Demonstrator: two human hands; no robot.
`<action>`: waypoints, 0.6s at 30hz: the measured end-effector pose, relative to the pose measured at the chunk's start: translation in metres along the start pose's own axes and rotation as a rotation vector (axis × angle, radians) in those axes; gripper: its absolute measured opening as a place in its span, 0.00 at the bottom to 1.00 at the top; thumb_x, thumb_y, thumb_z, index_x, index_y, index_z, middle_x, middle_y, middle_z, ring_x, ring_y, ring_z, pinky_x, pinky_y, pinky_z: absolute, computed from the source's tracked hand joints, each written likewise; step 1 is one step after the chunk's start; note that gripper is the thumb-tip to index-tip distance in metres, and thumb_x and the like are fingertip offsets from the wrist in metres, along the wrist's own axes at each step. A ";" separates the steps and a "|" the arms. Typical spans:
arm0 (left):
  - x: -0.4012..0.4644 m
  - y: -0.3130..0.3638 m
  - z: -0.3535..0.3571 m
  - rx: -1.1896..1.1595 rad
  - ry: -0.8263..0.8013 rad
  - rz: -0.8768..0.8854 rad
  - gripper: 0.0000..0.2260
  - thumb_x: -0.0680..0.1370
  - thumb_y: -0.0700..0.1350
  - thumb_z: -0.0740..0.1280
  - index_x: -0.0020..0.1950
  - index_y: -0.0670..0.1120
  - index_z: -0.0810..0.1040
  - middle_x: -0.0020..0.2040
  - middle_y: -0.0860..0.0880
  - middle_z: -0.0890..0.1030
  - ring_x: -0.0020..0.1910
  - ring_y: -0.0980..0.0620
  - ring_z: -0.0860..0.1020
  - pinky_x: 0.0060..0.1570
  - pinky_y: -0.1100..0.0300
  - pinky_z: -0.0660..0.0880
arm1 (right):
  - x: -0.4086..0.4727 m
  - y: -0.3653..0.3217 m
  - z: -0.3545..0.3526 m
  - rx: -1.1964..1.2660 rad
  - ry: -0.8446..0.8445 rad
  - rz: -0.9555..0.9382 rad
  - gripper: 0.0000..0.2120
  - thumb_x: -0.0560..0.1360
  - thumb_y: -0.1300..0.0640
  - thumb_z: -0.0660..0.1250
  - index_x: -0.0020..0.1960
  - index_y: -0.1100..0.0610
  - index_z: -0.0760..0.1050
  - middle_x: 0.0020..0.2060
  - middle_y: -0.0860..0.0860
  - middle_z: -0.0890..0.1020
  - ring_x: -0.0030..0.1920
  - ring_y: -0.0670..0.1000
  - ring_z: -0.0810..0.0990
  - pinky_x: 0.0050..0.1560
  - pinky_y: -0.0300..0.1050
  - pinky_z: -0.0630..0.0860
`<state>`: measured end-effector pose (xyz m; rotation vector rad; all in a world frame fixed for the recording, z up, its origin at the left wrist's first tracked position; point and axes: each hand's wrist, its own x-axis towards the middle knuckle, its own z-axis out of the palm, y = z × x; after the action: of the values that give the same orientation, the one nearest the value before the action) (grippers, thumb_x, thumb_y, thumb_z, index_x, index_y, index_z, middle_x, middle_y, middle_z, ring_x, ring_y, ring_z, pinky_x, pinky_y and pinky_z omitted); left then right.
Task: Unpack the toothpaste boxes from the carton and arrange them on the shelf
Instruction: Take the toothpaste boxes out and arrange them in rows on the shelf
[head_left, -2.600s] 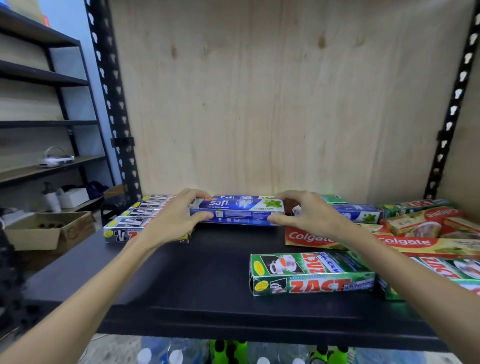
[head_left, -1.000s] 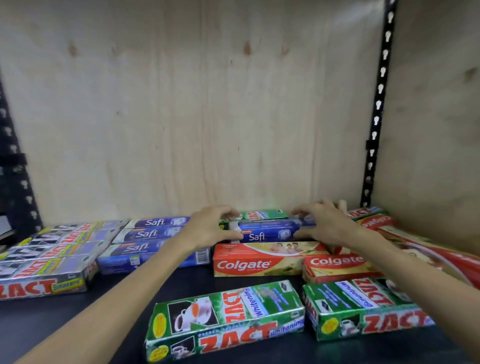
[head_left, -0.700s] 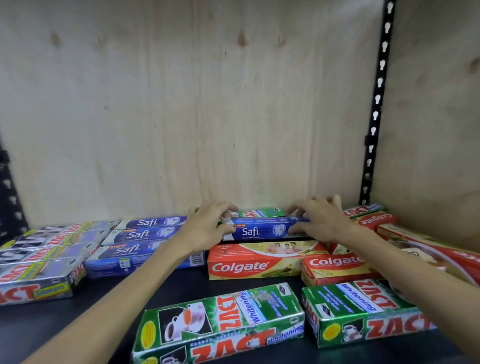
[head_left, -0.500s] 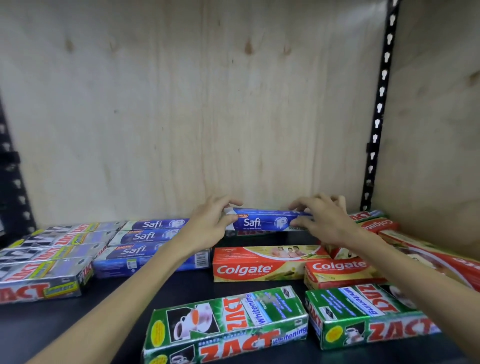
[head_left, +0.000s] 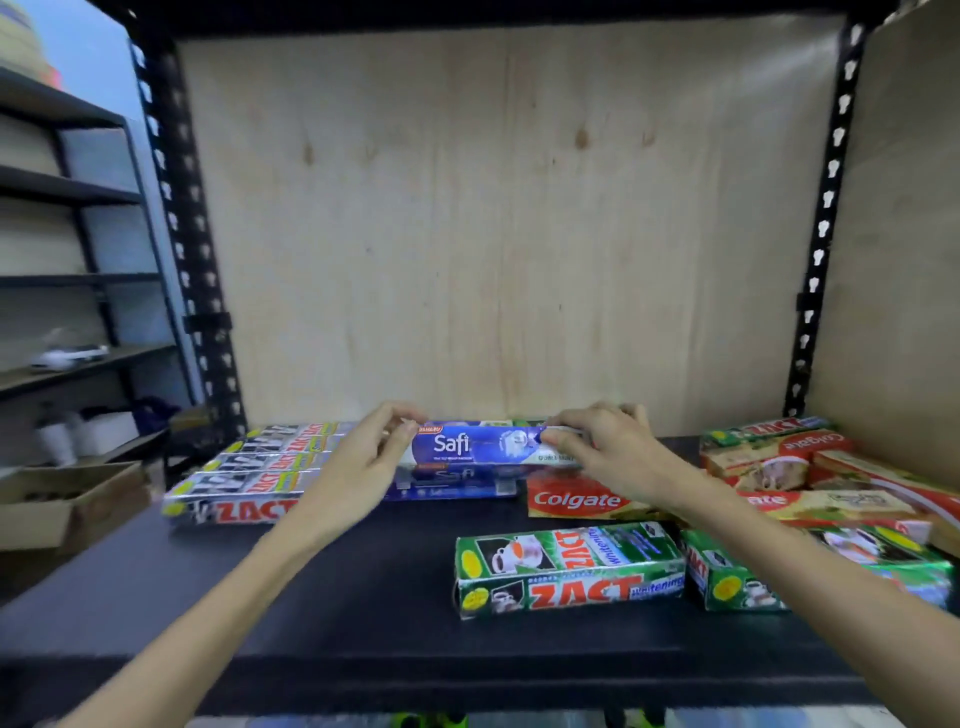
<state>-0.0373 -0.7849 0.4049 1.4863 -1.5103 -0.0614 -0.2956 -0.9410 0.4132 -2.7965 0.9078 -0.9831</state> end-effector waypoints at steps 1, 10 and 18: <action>-0.010 -0.003 -0.006 -0.023 0.013 -0.026 0.09 0.85 0.46 0.58 0.59 0.50 0.77 0.56 0.56 0.81 0.54 0.60 0.79 0.47 0.75 0.71 | -0.002 -0.011 0.003 0.032 0.000 -0.002 0.18 0.83 0.39 0.55 0.56 0.46 0.79 0.45 0.44 0.82 0.56 0.47 0.75 0.56 0.50 0.59; -0.051 -0.054 -0.028 0.410 0.040 -0.098 0.13 0.84 0.57 0.50 0.53 0.59 0.73 0.53 0.55 0.77 0.55 0.52 0.68 0.58 0.54 0.66 | -0.018 -0.056 0.029 0.083 -0.121 0.039 0.22 0.81 0.35 0.54 0.31 0.38 0.71 0.25 0.43 0.70 0.41 0.40 0.72 0.68 0.59 0.59; -0.044 -0.051 -0.030 0.358 0.154 0.060 0.08 0.83 0.57 0.58 0.51 0.58 0.76 0.51 0.63 0.78 0.56 0.58 0.72 0.61 0.54 0.65 | -0.020 -0.046 0.034 0.108 -0.077 0.044 0.27 0.71 0.22 0.52 0.57 0.35 0.77 0.50 0.35 0.81 0.62 0.43 0.69 0.64 0.55 0.55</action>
<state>0.0095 -0.7464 0.3631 1.6803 -1.4917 0.3691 -0.2645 -0.8972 0.3858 -2.6930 0.8753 -0.8848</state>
